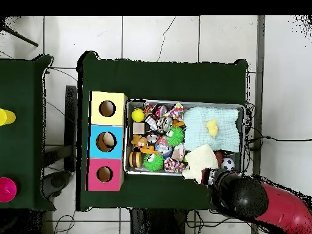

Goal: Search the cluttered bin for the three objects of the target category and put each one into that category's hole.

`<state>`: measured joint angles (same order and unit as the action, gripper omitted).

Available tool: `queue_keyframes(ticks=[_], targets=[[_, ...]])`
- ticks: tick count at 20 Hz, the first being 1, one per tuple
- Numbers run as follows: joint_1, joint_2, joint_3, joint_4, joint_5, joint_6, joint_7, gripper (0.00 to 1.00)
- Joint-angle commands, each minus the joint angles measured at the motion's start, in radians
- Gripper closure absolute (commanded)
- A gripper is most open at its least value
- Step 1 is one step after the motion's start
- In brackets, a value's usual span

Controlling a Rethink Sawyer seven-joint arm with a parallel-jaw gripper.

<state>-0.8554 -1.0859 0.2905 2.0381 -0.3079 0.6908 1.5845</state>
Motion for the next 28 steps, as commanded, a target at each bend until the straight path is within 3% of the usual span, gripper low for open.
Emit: queue_keyframes(ticks=[1, 4, 8, 16, 22, 26, 28], targets=[[-0.033, 0.072, 0.111, -0.051, -0.042, 0.024, -0.161, 0.00], [-0.063, 0.103, 0.168, -0.096, -0.093, -0.079, -0.224, 0.00], [-0.088, 0.142, 0.230, -0.176, -0.158, -0.128, -0.270, 0.00], [-0.090, 0.243, 0.276, -0.305, -0.199, -0.087, -0.214, 0.00], [-0.102, 0.270, 0.311, -0.325, -0.229, -0.088, -0.203, 0.00], [-0.056, 0.276, 0.288, -0.372, -0.247, -0.043, -0.154, 0.00], [-0.042, 0.292, 0.296, -0.399, -0.257, -0.019, -0.173, 0.00]])
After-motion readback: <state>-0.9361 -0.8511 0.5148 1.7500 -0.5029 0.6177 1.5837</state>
